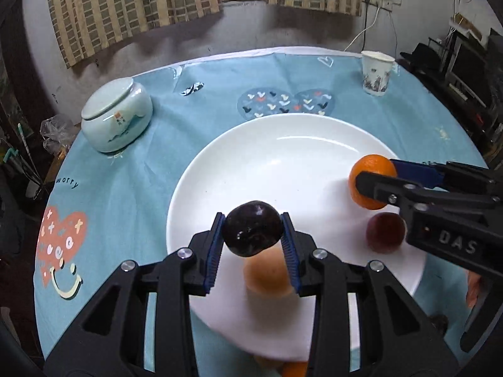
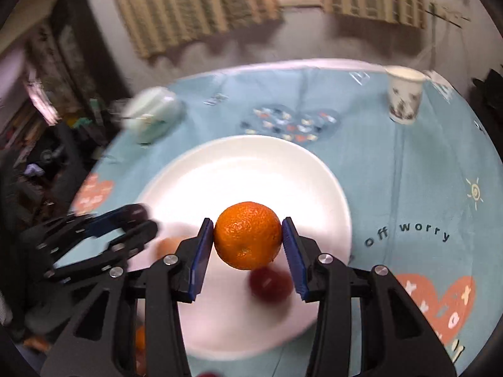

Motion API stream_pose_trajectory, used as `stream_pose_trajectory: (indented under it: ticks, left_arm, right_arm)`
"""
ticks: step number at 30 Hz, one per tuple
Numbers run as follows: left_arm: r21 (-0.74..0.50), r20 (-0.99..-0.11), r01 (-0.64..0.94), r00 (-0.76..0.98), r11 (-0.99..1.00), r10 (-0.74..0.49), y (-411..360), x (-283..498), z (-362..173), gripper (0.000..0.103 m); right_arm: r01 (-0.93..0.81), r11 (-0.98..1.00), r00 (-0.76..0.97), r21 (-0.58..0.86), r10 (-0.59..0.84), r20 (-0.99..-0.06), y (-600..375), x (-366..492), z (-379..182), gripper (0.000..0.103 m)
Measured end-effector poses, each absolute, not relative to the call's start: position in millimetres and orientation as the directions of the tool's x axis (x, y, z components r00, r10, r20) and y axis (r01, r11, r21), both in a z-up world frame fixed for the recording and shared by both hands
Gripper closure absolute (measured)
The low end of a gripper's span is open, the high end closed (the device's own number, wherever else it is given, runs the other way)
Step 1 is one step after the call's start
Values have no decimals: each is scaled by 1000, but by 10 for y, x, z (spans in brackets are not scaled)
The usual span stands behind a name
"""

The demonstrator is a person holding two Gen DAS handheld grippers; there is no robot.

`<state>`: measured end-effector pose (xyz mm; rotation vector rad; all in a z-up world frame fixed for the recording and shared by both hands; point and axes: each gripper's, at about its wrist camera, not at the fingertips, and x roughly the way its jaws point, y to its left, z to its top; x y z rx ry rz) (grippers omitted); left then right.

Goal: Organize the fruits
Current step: 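Lower both fruits onto the white plate and open both tools, then pull both tools back from the plate toward the fruit cluster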

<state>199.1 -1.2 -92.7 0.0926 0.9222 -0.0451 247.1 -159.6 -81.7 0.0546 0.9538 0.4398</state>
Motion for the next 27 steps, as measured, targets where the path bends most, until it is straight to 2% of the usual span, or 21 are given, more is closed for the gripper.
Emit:
stream_pose_trajectory:
  ticks: [2, 3, 4, 5, 7, 8, 9, 12, 15, 19, 20, 21, 22, 23, 24, 27]
  left_arm:
    - [56, -813, 83, 583, 995, -2, 2, 2049, -998, 66]
    - [57, -813, 74, 583, 996, 3, 16, 2072, -1009, 58]
    - [59, -806, 65, 591, 996, 9, 39, 2087, -1009, 46]
    - [56, -797, 64, 604, 996, 6, 48, 2080, -991, 43]
    - [44, -789, 67, 615, 997, -6, 62, 2073, -937, 40]
    - [41, -787, 62, 617, 997, -6, 75, 2070, -909, 39]
    - [41, -784, 56, 621, 998, -3, 84, 2060, -882, 37]
    - [12, -763, 12, 646, 1000, 2, 163, 1959, -752, 35]
    - [-85, -728, -35, 685, 996, -38, 289, 1768, -545, 33]
    - [-158, -643, -41, 762, 987, -71, 333, 1392, -257, 27]
    - [-166, -625, -34, 776, 986, -79, 311, 1319, -202, 26]
    - [-168, -608, -31, 790, 985, -78, 284, 1235, -152, 26]
    - [-168, -587, -29, 806, 985, -77, 249, 1127, -96, 24]
    - [-170, -570, -22, 818, 985, -80, 216, 1053, -57, 24]
    - [-166, -555, -23, 828, 986, -74, 176, 979, -21, 21]
    - [-167, -514, -22, 855, 986, -68, 58, 749, 100, 19]
  right_arm:
    - [-315, 915, 465, 250, 379, -801, -1571, 2604, -926, 57]
    - [-309, 920, 448, 243, 366, -816, -1554, 2641, -982, 56]
    - [-306, 921, 437, 239, 359, -825, -1532, 2662, -1007, 56]
    - [-306, 923, 429, 235, 354, -831, -1508, 2685, -1033, 56]
    - [-307, 922, 432, 238, 358, -828, -1486, 2700, -1042, 54]
    - [-307, 919, 435, 247, 367, -822, -1493, 2699, -1018, 50]
    - [-305, 916, 450, 261, 380, -808, -1503, 2670, -969, 40]
    - [-315, 914, 516, 257, 392, -762, -1522, 2537, -729, 40]
    - [-316, 916, 621, 246, 396, -677, -1603, 2309, -389, 40]
    - [-346, 920, 823, 184, 391, -411, -1806, 1622, 204, 33]
    - [-351, 921, 852, 169, 389, -351, -1847, 1448, 337, 29]
    - [-343, 925, 873, 162, 378, -309, -1876, 1335, 431, 11]
    - [-322, 932, 903, 165, 355, -244, -1941, 1125, 568, 1]
    - [-328, 926, 910, 187, 363, -200, -2003, 1004, 649, 1]
    - [-342, 911, 905, 230, 385, -182, -2076, 915, 727, 1]
    - [-360, 862, 859, 357, 455, -233, -2219, 917, 796, 1]
